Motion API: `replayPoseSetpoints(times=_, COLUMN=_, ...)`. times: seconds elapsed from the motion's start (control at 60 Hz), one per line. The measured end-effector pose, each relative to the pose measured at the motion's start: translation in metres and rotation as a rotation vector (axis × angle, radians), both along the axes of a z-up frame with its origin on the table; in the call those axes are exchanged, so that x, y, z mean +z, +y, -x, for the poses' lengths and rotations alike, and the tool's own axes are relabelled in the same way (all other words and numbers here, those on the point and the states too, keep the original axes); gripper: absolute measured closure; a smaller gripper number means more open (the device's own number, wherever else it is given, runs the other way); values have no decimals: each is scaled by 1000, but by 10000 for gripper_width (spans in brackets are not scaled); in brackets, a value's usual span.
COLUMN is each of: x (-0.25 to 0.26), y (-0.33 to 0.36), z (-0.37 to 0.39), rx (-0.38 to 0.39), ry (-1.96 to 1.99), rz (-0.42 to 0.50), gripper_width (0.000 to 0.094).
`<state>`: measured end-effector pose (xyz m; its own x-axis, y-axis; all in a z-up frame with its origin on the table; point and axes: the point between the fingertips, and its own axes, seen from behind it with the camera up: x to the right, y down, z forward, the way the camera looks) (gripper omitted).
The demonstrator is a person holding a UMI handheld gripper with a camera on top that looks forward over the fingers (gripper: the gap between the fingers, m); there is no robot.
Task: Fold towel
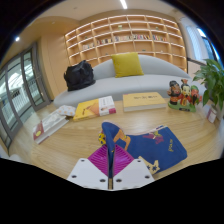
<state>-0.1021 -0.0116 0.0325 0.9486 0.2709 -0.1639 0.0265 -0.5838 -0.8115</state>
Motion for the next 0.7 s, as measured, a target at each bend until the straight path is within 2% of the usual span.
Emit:
replayPoseSetpoints(times=0.167, x=79, y=-17, z=45, rx=52, ry=364, rz=41, gripper_width=899)
replayPoseSetpoints(times=0.267, x=93, y=-6, z=36, rx=42, ry=448, rz=72, gripper_width=899)
replayPoseSetpoints(times=0.367, x=83, y=9, z=22, rx=1, ry=549, rz=152, gripper_width=899)
replayPoseSetpoints(times=0.5, x=48, y=34, z=-9, rx=-93, ry=611, rz=235, gripper_width=899)
replayPoseSetpoints(times=0.7, x=5, y=61, z=-69, rx=-175, ry=441, rz=190, gripper_width=881)
